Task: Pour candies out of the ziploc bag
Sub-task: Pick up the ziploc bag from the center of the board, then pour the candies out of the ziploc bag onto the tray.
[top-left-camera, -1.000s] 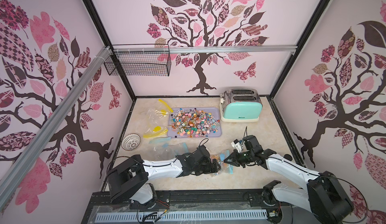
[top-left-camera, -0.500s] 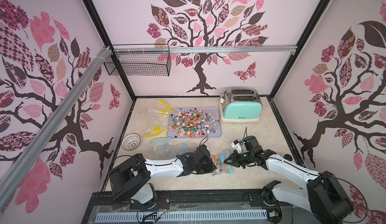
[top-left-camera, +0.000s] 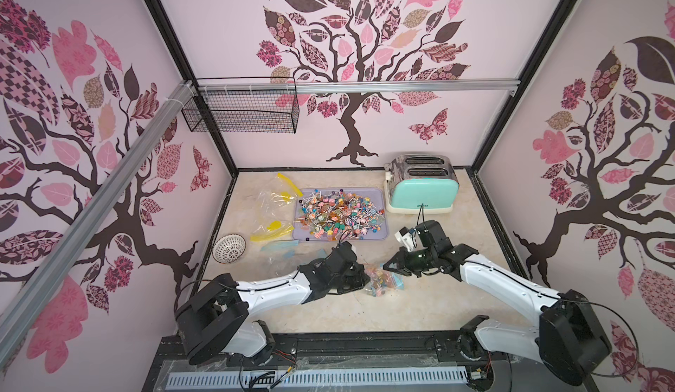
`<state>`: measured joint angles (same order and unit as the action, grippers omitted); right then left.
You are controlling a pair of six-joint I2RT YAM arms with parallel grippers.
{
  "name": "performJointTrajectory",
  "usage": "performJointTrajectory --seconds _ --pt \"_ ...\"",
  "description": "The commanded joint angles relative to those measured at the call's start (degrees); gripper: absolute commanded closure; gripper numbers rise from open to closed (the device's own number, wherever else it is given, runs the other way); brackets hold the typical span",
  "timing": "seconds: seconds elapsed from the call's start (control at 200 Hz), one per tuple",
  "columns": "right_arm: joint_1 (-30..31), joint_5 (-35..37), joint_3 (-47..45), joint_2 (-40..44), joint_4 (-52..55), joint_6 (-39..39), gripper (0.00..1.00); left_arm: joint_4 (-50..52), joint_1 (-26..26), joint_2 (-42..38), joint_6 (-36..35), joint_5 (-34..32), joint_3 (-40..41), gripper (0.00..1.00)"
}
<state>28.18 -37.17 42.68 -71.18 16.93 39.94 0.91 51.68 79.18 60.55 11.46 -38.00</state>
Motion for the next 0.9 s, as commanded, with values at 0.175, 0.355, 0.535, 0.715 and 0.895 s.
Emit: performJointTrajectory --seconds 0.175,0.355,0.535,0.715,0.895 --pt "-0.21 4.17 23.39 -12.34 8.34 -7.56 1.0 8.81 -13.7 0.42 -11.96 4.96 -10.67 1.0" --pt "-0.81 4.14 40.97 -26.21 10.84 -10.04 1.0 11.29 -23.19 7.12 -17.07 9.76 -20.74 1.0" --pt "-1.91 1.62 59.22 -42.59 13.63 -10.98 1.0 11.6 -30.33 16.09 -19.78 13.8 -31.43 1.0" --pt "-2.73 0.33 75.53 -56.31 18.13 -11.29 1.0 14.03 -33.08 23.81 -23.16 13.86 -40.82 1.0" --pt "-3.42 -0.29 80.79 -62.69 18.95 -10.79 1.0 17.62 -33.33 27.16 -26.36 13.41 -47.75 1.0"
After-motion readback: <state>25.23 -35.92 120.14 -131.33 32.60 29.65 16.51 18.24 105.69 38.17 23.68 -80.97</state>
